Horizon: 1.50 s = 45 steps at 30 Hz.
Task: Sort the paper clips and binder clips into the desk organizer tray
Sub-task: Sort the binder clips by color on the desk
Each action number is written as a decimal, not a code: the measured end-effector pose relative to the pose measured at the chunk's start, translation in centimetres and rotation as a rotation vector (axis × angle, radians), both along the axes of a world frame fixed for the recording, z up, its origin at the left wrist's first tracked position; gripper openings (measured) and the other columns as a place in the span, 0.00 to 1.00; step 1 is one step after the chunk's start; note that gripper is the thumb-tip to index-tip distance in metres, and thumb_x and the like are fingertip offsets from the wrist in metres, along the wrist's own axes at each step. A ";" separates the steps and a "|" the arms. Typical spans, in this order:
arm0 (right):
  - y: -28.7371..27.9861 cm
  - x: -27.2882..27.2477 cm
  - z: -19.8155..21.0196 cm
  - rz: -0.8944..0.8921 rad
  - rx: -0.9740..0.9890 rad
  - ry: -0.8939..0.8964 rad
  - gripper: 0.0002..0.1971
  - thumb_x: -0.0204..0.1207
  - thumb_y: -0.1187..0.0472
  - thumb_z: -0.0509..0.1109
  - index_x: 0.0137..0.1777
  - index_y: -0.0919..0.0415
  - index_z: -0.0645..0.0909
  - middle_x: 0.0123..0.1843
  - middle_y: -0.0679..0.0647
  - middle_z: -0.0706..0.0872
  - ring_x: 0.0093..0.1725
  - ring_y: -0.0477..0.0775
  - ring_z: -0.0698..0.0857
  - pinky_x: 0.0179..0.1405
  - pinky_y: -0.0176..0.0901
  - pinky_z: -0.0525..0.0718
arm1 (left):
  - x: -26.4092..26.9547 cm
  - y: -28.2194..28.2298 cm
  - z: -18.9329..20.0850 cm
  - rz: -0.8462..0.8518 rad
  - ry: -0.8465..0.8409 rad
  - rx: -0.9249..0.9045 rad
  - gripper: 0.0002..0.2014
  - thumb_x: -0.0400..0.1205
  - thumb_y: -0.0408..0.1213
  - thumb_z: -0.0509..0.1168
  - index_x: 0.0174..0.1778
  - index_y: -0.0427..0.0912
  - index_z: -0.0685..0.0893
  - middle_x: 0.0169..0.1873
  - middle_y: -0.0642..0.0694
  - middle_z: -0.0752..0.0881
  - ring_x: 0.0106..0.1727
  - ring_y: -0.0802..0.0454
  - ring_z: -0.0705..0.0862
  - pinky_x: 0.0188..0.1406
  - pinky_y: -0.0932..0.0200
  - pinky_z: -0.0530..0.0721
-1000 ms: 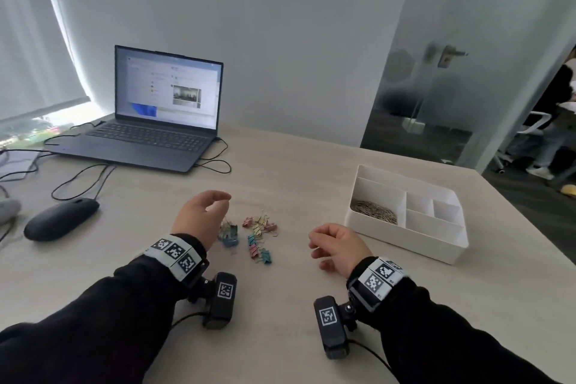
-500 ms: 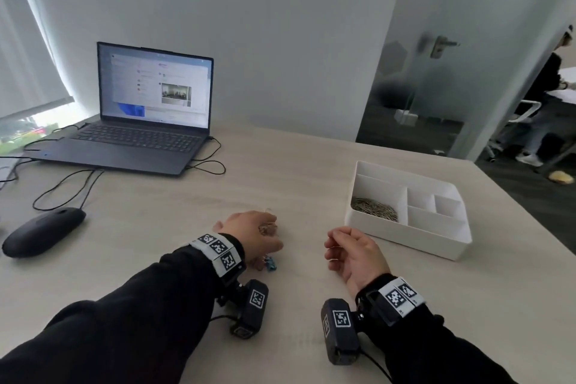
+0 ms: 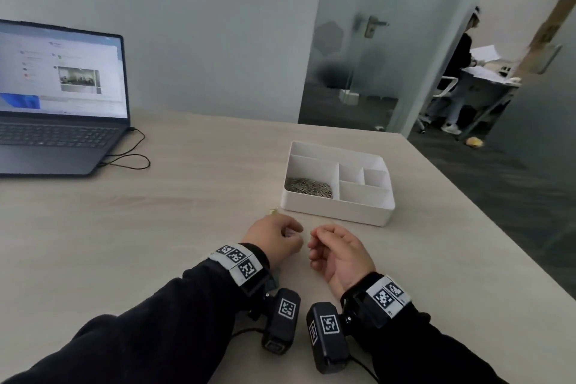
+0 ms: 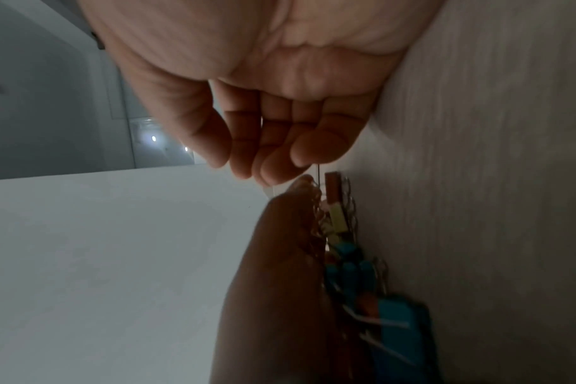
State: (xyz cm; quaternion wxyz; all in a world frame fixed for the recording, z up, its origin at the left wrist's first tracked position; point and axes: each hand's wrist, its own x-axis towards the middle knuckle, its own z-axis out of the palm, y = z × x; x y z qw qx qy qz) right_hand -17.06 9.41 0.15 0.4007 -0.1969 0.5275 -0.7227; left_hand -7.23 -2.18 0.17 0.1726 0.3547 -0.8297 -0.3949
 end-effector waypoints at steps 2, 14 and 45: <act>0.8 -0.4 0.0 0.007 0.003 -0.002 0.09 0.83 0.70 0.63 0.42 0.65 0.81 0.31 0.59 0.82 0.25 0.51 0.78 0.20 0.37 0.74 | -1.0 1.0 0.4 -0.016 0.037 0.031 0.09 0.76 0.43 0.68 0.50 0.56 0.88 0.41 0.57 0.88 0.46 0.59 0.86 0.48 0.66 0.79; 1.3 -1.4 -0.3 0.058 -0.076 -0.016 0.10 0.83 0.70 0.62 0.40 0.66 0.81 0.30 0.59 0.82 0.26 0.51 0.78 0.20 0.38 0.75 | 6.0 -2.0 1.0 0.283 0.658 0.622 0.08 0.80 0.39 0.67 0.40 0.46 0.92 0.48 0.47 0.93 0.59 0.47 0.87 0.56 0.49 0.82; -0.1 -2.1 -0.8 0.007 0.309 0.803 0.07 0.73 0.63 0.77 0.39 0.49 0.91 0.36 0.42 0.91 0.36 0.37 0.85 0.40 0.32 0.82 | 4.6 0.0 0.1 0.157 0.144 0.104 0.07 0.76 0.39 0.72 0.43 0.57 0.92 0.39 0.62 0.90 0.43 0.70 0.86 0.42 0.73 0.81</act>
